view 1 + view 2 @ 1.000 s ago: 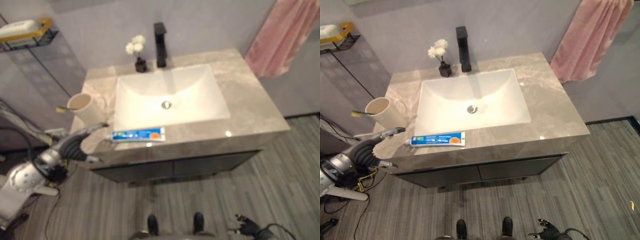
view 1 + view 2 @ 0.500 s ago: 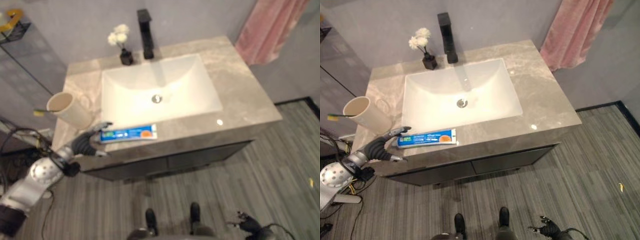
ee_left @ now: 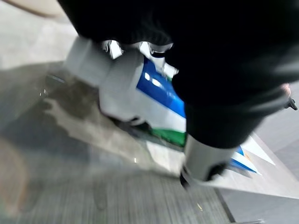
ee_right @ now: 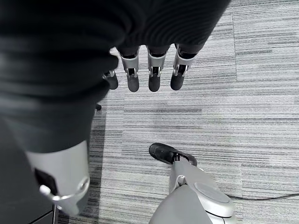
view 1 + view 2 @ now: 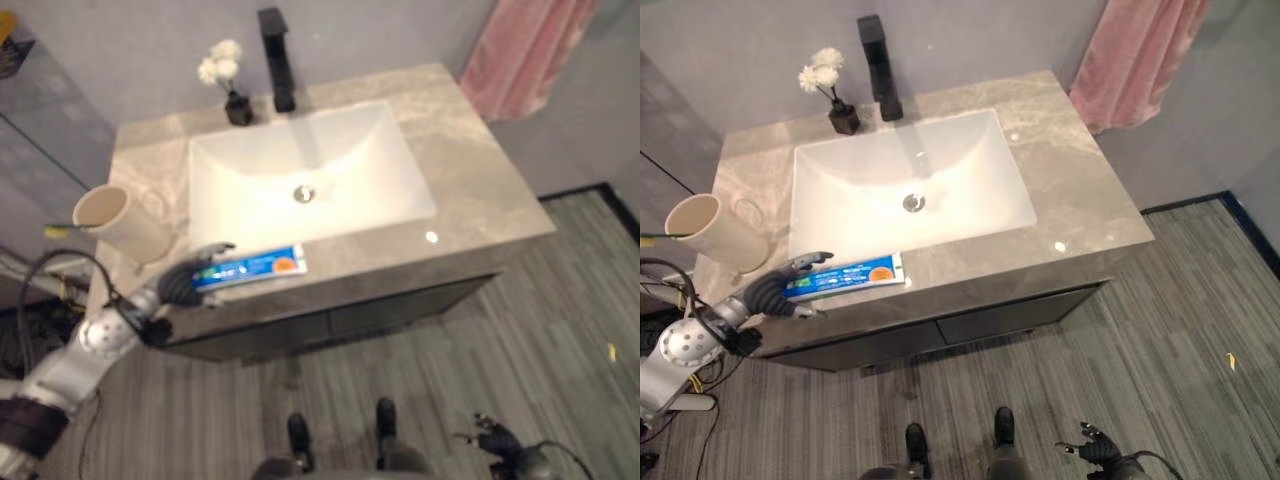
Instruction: Put brush and paste in cup on sink, flatten towel.
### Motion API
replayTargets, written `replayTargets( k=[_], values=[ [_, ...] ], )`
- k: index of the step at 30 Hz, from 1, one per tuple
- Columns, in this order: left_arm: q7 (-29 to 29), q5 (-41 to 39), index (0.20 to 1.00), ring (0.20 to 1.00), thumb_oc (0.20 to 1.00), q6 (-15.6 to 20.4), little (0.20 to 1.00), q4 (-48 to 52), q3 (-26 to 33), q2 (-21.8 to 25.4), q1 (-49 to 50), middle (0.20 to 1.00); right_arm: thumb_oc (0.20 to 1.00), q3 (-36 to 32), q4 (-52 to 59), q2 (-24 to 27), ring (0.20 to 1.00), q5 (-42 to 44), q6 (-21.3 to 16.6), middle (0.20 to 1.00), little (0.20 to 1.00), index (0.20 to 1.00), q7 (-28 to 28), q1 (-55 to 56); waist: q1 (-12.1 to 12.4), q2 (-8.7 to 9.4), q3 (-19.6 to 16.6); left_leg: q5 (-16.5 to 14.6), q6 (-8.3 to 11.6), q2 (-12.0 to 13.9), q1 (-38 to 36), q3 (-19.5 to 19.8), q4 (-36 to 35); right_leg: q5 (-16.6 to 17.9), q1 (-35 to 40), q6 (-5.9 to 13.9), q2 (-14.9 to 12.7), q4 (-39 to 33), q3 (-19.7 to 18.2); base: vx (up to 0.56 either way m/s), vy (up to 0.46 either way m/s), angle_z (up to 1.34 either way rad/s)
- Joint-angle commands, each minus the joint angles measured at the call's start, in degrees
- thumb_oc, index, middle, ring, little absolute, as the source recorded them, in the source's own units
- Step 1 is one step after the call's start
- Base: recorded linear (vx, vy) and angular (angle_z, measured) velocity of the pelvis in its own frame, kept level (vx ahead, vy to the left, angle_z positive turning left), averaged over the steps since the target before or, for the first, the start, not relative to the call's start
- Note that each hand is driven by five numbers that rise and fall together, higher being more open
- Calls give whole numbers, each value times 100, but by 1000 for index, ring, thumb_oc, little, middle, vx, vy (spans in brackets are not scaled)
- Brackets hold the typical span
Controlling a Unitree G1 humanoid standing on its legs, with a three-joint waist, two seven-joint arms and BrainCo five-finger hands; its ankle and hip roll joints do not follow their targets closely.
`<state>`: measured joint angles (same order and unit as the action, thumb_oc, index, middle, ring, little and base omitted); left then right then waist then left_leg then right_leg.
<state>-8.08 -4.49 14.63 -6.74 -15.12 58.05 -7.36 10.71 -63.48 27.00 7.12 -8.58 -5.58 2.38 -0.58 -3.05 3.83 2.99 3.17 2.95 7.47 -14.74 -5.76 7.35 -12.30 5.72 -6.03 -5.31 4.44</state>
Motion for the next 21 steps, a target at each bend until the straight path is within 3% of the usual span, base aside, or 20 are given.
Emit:
replayTargets(
  k=[1, 12, 16, 18, 21],
  values=[
    [-139, 494, 200, 200, 200, 96, 200, -92, -302, 172, -57, 200, 1000, 186, 247, 159, 1000, -81, -106, 1000, 1000, 1000, 62, 13, -78, 30, 10, -256, -8, 136, -45, 607, 76, -176, 127, 162, -55, 31, 199, -2, -5, -5],
    [-129, 681, 200, 200, 200, 74, 200, -257, -445, -72, -75, 200, 1000, 184, 470, 187, 1000, -182, -86, 1000, 1000, 1000, 71, 99, -86, 56, -40, -297, -4, 139, -161, 584, 76, -216, 247, 163, -48, 31, 195, 0, -1, 0],
    [113, 720, 200, 200, 200, 109, 200, -189, -96, -270, 3, 200, 1000, -180, 760, 174, 1000, 198, -114, 1000, 1000, 1000, 154, 132, -86, 84, -101, -328, -5, 156, -277, 597, 76, -257, 384, 158, -51, 31, 230, 0, 0, 0],
    [382, 730, 200, 200, 200, 181, 200, 63, 393, -438, 93, 200, 1000, -715, 1253, 233, 1000, 547, -224, 1000, 1000, 1000, 329, 180, -94, 126, -164, -361, -9, 161, -354, 620, 76, -294, 478, 163, -50, 31, 252, 0, 0, 0],
    [563, 699, 200, 200, 200, 237, 200, 212, 763, -575, 162, 200, 1000, -1116, 1842, 450, 1000, 471, -271, 1000, 1000, 1000, 477, 285, -113, 156, -208, -389, -13, 165, -435, 646, 76, -317, 576, 168, -52, 31, 288, 0, 0, 0]
  ],
)
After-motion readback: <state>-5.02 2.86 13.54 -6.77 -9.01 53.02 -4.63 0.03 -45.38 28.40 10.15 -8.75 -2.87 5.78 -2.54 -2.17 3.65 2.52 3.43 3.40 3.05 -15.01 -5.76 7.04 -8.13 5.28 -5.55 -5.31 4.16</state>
